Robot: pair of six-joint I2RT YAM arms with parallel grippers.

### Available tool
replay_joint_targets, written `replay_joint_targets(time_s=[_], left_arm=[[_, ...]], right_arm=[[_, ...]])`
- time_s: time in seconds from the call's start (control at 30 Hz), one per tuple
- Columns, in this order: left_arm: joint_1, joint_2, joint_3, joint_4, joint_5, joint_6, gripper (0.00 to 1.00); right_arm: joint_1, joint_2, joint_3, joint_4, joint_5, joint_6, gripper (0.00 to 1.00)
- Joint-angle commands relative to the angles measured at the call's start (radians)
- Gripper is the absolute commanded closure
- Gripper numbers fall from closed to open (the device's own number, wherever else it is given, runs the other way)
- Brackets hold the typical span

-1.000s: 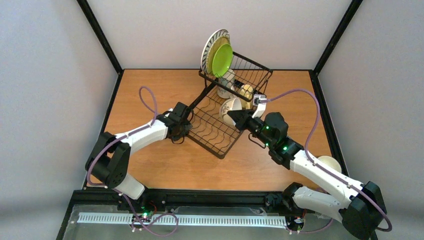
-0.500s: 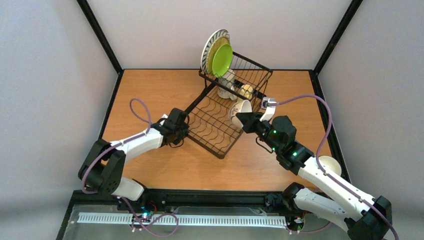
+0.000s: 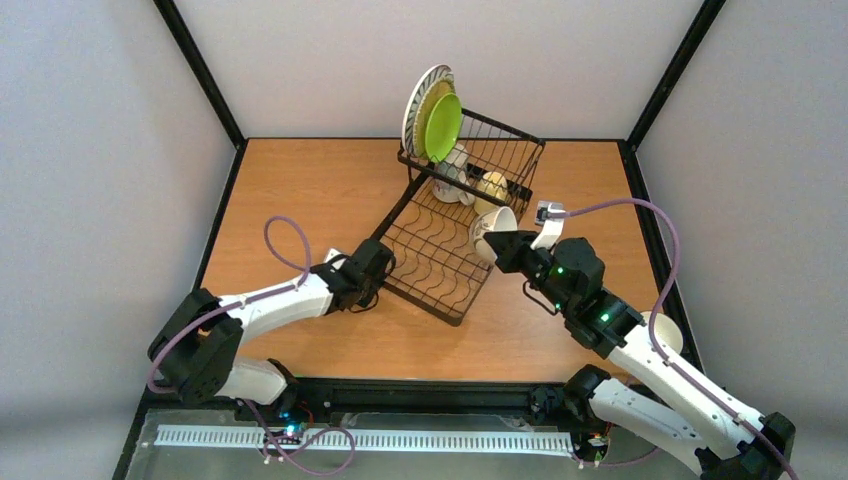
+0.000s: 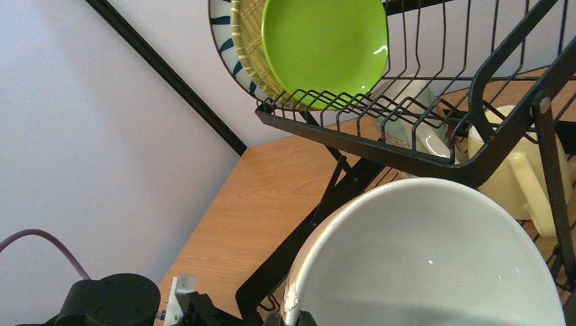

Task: Load the mixed dishes into the dish rack
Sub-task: Move the dish rack to the center of the board.

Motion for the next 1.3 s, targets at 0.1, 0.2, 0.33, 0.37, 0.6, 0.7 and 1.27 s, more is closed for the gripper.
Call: replay_joint_targets(time_s=[0.1, 0.2, 0.33, 0.37, 0.6, 0.7, 1.27], left_arm=[[-0.092, -0.04, -0.076, 0.017, 0.081, -0.364, 1.0], [-0.114, -0.081, -0.123, 0.018, 0.046, -0.471, 1.0], [-0.132, -0.141, -0.198, 0.031, 0.018, -0.587, 1.0], [-0.138, -0.157, -0.218, 0.033, 0.006, -0.62, 1.0], [-0.207, -0.268, -0.321, 0.002, -0.069, -0.844, 1.0], [-0.265, -0.284, -0.338, -0.029, -0.136, -0.965, 1.0], [-0.243, -0.156, -0.32, 0.241, -0.277, -1.014, 1.0]], right_arm=[[-0.005, -0.065, 0.052, -0.034, 0.046, -0.023, 0.98], [-0.004, -0.072, 0.06, -0.062, 0.055, -0.027, 0.98], [-0.004, -0.086, 0.069, -0.092, 0.058, -0.032, 0.98], [-0.005, -0.09, 0.07, -0.095, 0.057, -0.032, 0.98], [-0.004, -0.102, 0.082, -0.132, 0.056, -0.033, 0.98], [-0.005, -0.107, 0.085, -0.141, 0.051, -0.029, 0.98], [-0.004, -0.156, 0.126, -0.261, 0.134, -0.06, 0.98]])
